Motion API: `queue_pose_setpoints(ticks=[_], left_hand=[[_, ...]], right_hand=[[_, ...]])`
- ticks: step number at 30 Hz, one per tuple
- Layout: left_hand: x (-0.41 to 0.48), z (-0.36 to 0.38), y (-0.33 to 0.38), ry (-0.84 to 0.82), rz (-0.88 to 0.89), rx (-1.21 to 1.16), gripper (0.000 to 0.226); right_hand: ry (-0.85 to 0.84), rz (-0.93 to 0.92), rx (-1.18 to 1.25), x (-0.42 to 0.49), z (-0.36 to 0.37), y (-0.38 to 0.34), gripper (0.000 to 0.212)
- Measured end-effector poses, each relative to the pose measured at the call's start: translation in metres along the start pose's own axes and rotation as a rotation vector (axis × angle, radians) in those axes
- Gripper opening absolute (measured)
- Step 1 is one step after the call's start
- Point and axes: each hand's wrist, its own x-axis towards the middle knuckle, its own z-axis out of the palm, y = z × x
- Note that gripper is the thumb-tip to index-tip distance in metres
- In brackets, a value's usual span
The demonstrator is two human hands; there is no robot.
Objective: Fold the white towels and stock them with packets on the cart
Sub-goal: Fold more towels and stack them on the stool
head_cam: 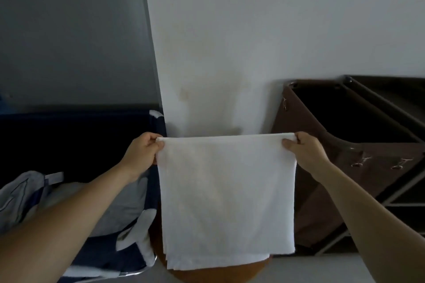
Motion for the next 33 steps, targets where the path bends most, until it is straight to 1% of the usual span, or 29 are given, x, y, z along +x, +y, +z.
queue_pose_setpoints(ticks=[4,7,9,12,14,16,17,19,23,25,27,30,33], left_hand=[[0.067,0.05,-0.053,-0.027,-0.146,0.103,0.013],[0.107,0.085,-0.098,-0.066,-0.284,0.203,0.016],[0.131,0.108,-0.127,-0.084,-0.367,0.225,0.017],[0.148,0.13,-0.159,-0.086,-0.467,0.193,0.023],[0.148,0.141,-0.174,-0.101,-0.554,0.132,0.022],[0.144,0.149,-0.185,-0.118,-0.626,0.065,0.027],[0.142,0.151,-0.186,-0.117,-0.634,0.062,0.027],[0.141,0.152,-0.183,-0.07,-0.587,0.072,0.02],[0.148,0.147,-0.161,0.013,-0.355,0.139,0.013],[0.163,0.146,-0.156,0.059,-0.302,0.149,0.012],[0.182,0.151,-0.161,0.038,-0.319,0.175,0.011],[0.203,0.166,-0.173,0.053,-0.376,0.156,0.022],[0.205,0.179,-0.18,0.025,-0.483,0.188,0.032]], right_hand=[[-0.106,0.167,0.017,0.071,0.065,0.055,0.017],[-0.195,0.289,0.071,0.108,0.11,0.094,0.018],[-0.241,0.366,0.089,0.127,0.139,0.12,0.017],[-0.266,0.438,0.094,0.137,0.164,0.145,0.013],[-0.275,0.471,0.088,0.139,0.175,0.159,0.013],[-0.264,0.497,0.101,0.139,0.179,0.166,0.013],[-0.256,0.503,0.103,0.139,0.18,0.168,0.013],[-0.233,0.505,0.113,0.141,0.178,0.167,0.013],[-0.119,0.425,0.187,0.154,0.166,0.15,0.005],[-0.068,0.406,0.181,0.169,0.163,0.144,0.007],[-0.061,0.412,0.159,0.186,0.169,0.147,0.012],[-0.079,0.454,0.095,0.2,0.185,0.158,0.023],[-0.084,0.516,0.052,0.198,0.195,0.174,0.035]])
